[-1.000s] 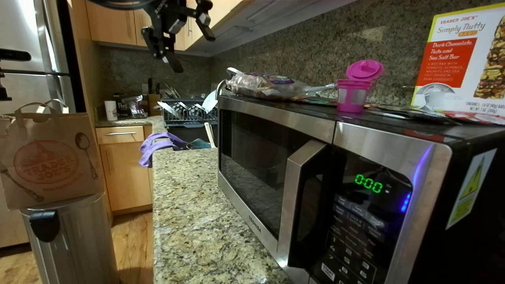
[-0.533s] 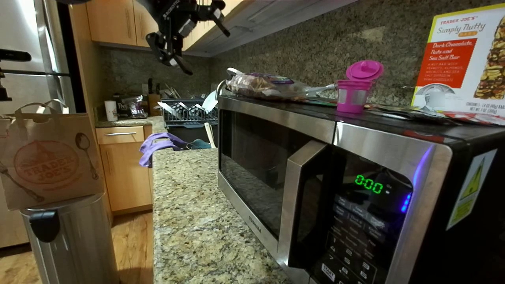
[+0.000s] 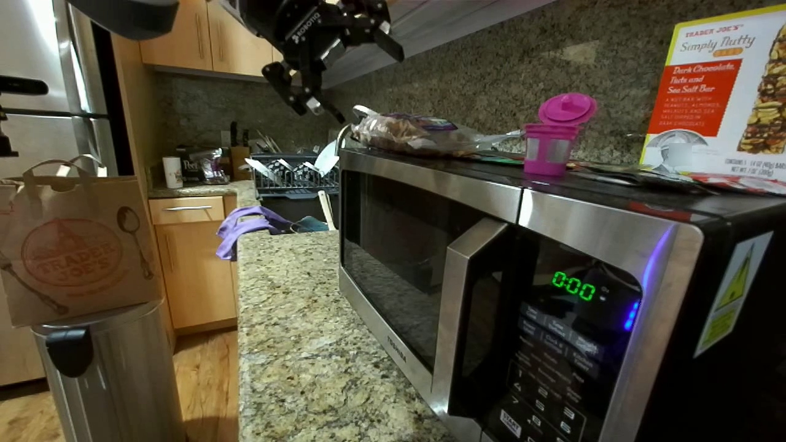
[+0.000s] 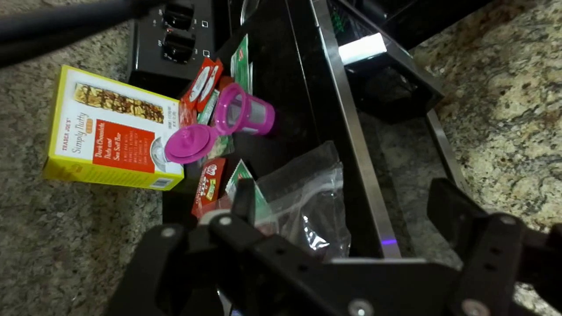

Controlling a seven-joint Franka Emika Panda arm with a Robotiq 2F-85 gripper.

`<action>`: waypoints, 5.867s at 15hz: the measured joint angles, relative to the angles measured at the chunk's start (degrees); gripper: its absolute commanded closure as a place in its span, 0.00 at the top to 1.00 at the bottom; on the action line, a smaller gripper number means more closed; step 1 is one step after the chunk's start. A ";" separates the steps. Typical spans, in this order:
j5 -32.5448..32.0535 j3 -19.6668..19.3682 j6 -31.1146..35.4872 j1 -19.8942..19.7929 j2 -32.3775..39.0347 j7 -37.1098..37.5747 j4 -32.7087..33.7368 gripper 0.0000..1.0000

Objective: Take the bag plastic bag from on top of the microwave and place it on the countertop

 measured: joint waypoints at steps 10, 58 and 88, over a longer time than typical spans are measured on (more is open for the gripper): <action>0.09 -4.23 9.48 -0.19 3.78 0.00 0.69 1.00; -16.03 -10.04 43.23 -5.63 6.91 9.82 -0.83 0.08; 32.40 -3.45 30.84 7.07 14.45 -40.24 8.18 0.09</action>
